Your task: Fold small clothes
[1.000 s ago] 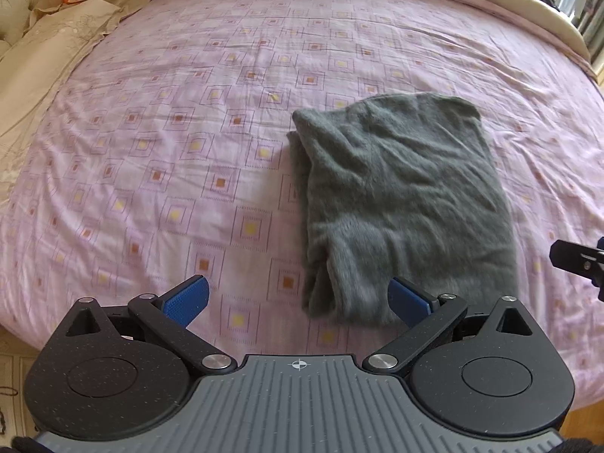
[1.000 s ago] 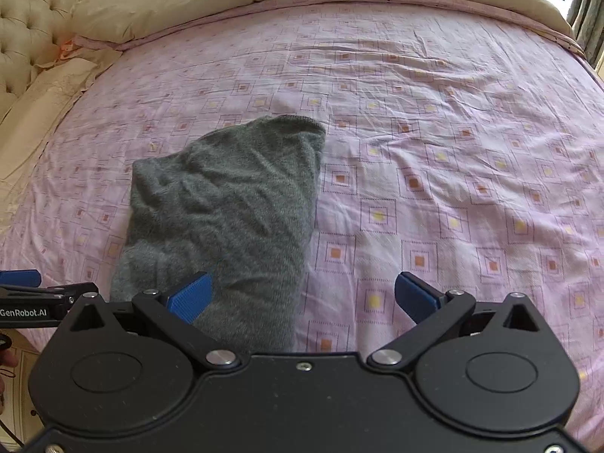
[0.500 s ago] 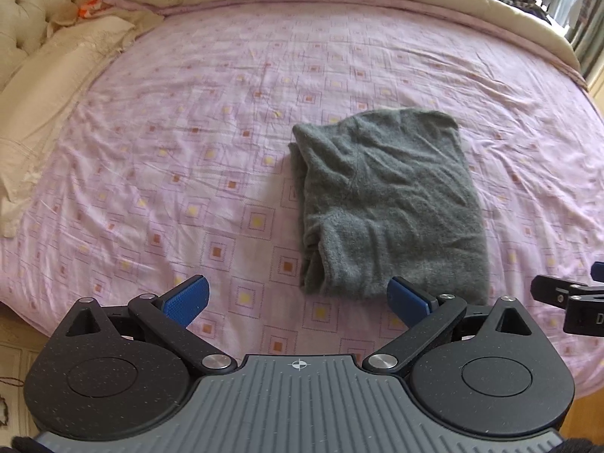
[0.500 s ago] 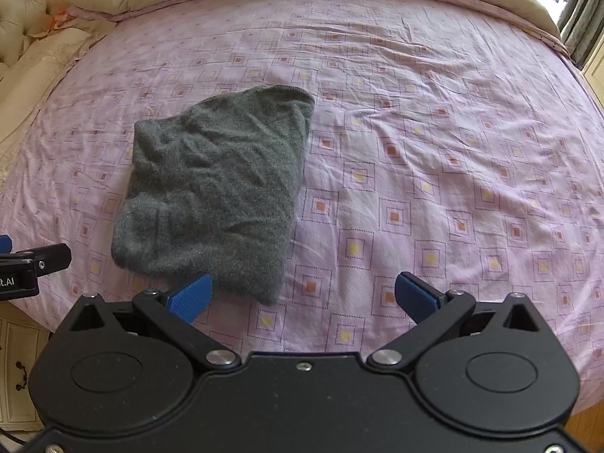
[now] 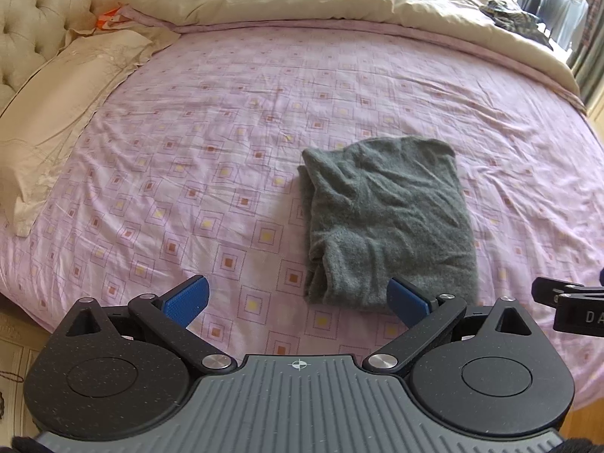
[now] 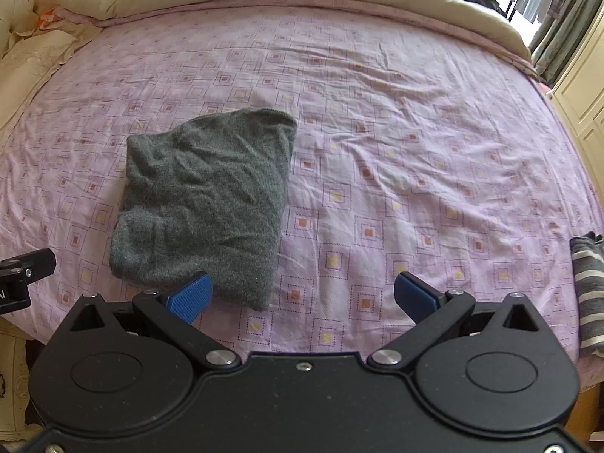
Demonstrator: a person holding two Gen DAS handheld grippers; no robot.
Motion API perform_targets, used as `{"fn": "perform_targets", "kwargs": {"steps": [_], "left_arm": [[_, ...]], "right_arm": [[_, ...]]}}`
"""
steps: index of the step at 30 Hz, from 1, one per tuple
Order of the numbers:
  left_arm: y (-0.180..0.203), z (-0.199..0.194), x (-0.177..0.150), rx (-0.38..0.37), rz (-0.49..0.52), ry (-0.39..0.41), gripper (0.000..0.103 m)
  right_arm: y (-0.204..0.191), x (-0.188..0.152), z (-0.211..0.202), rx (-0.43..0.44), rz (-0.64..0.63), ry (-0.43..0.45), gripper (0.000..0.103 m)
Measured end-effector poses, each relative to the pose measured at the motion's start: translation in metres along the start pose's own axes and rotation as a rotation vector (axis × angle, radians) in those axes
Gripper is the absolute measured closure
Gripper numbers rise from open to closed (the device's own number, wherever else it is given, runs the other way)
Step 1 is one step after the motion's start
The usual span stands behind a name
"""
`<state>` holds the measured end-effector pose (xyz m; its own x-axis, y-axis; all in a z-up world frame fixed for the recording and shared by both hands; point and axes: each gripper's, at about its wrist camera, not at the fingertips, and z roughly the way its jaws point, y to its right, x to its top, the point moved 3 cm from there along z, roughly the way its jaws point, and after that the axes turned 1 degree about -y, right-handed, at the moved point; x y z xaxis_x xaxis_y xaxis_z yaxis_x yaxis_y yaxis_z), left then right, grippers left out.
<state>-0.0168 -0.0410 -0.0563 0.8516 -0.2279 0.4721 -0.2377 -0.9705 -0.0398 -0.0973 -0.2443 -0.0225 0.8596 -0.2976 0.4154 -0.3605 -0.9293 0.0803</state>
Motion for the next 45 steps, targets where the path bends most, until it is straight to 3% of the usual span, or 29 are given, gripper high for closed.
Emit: {"fn": "perform_targets", "kwargs": {"steps": [8,17,45], "left_arm": [[-0.004,-0.004,0.0,-0.011,-0.02,-0.004,0.001],[-0.005,-0.004,0.001,-0.001,-0.015,-0.004,0.001],[-0.003,0.012,-0.009,-0.003,-0.005,-0.111,0.002]], "right_arm": [[-0.006,0.0,-0.002,-0.032,-0.015,-0.047,0.001],[-0.004,-0.002,0.0,0.061,0.063,-0.106,0.001],[-0.003,0.001,0.007,0.069,0.04,-0.136,0.001]]}}
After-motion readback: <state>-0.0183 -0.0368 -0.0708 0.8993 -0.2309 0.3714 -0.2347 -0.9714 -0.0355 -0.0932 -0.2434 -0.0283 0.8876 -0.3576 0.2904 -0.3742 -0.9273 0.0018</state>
